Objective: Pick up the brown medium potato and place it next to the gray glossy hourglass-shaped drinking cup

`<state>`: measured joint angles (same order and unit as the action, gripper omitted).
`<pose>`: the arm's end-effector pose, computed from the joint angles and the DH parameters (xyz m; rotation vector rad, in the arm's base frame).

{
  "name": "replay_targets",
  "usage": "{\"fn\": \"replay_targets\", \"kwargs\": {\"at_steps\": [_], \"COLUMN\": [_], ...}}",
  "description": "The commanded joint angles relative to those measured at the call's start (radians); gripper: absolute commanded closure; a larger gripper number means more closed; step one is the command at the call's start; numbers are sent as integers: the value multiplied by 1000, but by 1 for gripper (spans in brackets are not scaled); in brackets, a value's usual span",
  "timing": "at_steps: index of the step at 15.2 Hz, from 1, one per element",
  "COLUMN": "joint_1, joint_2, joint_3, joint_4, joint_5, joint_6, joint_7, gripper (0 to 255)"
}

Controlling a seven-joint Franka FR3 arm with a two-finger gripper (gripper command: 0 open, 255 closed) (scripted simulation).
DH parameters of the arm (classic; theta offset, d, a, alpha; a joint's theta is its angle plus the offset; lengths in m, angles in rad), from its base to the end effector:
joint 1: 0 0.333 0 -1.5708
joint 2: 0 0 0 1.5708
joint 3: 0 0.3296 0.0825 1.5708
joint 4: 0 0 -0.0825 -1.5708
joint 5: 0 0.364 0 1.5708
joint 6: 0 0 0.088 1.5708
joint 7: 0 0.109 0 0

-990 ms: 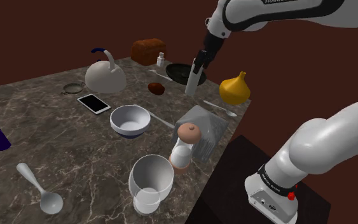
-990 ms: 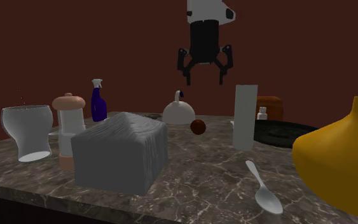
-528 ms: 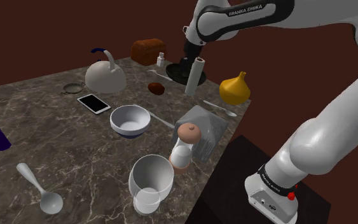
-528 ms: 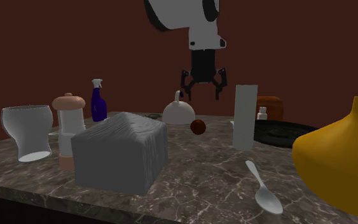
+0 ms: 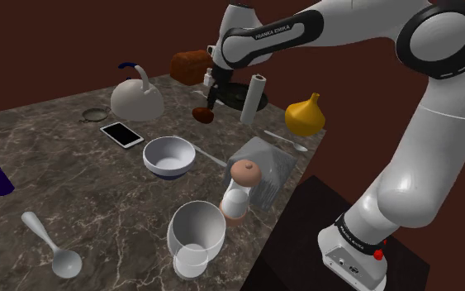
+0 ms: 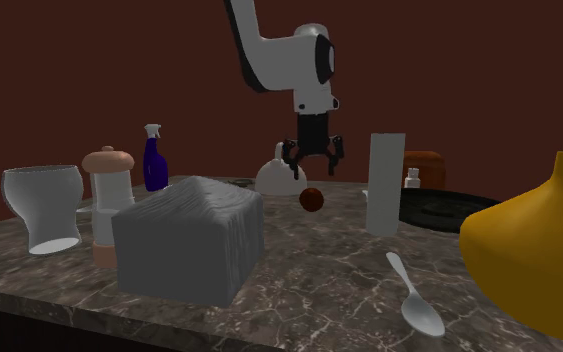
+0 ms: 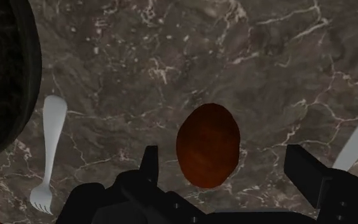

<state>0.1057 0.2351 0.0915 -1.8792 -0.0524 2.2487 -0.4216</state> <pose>0.6021 0.1152 0.4210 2.9382 0.9818 0.2052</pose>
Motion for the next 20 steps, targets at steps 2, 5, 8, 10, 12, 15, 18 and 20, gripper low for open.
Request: {"fn": "replay_targets", "kwargs": {"at_steps": [2,5,8,10,12,15,18,20], "joint_1": [13,19,20,21,22,22,22,22], "joint_2": [107,152,177,194,208,208,208,208], "joint_3": [11,13,11,10,9,9,9,9], "joint_4": [93,127,121,119,118,118,118,118], "joint_5": [-24,-34,-38,-41,-43,-43,-43,-43], "joint_6": [11,23,52,71,86,86,86,86], "joint_7": [-43,-55,-53,-51,-50,-50,-50,-50], "gripper": [0,0,0,0,0,0,0,255]}}
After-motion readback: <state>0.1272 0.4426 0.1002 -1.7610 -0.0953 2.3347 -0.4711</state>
